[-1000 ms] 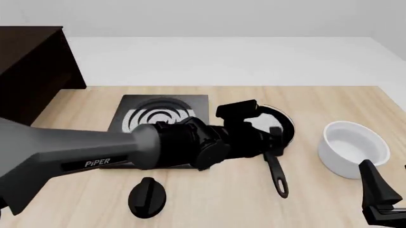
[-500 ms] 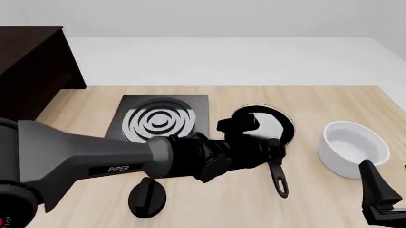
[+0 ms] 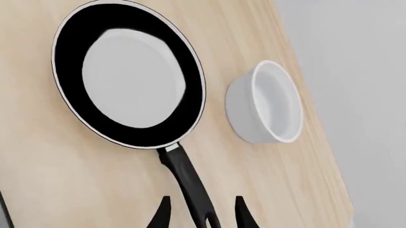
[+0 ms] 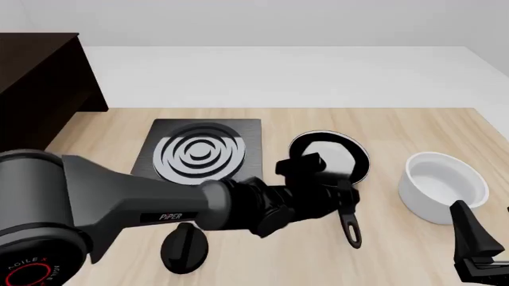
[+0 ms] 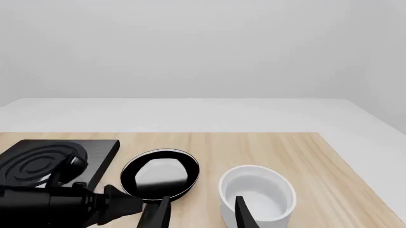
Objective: Put the frying pan under the cabinet shelf.
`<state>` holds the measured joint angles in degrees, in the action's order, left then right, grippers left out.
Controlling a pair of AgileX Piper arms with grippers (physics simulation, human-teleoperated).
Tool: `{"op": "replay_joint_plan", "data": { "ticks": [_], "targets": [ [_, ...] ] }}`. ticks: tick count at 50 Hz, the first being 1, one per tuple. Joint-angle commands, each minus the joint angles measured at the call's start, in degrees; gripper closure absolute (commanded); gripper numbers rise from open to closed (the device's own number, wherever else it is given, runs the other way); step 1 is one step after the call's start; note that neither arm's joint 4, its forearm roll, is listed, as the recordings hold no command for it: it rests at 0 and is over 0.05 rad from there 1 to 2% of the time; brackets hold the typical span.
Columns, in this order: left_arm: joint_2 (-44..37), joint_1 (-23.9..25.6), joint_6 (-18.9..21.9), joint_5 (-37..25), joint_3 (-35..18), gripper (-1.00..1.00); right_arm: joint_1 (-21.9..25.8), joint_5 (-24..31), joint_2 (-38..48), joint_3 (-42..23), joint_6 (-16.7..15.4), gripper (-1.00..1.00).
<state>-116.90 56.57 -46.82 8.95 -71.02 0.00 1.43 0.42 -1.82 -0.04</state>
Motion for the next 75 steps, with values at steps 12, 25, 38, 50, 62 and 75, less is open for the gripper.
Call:
{"op": "replay_joint_plan", "data": {
  "ticks": [12,25,38,50,62,75],
  "targets": [
    [-4.6,0.4,-2.2,2.5,-2.0,-1.0,0.0,0.0,0.0,0.0,0.0,-1.0],
    [-8.7,1.3,-3.2,4.0,-3.3,-1.0,0.0,0.0,0.0,0.0,0.0,-1.0],
    [-10.7,3.7,-4.7,5.9,-4.1,-1.0,0.0,0.0,0.0,0.0,0.0,-1.0],
    [-12.7,5.1,-5.9,6.7,-6.5,-1.0,0.0,0.0,0.0,0.0,0.0,-1.0],
    [-14.3,4.4,-7.1,8.3,-7.5,1.0,0.0,0.0,0.0,0.0,0.0,-1.0],
    [-9.8,2.0,-9.7,9.2,-2.4,1.0,0.0,0.0,0.0,0.0,0.0,-1.0]
  ]
}}
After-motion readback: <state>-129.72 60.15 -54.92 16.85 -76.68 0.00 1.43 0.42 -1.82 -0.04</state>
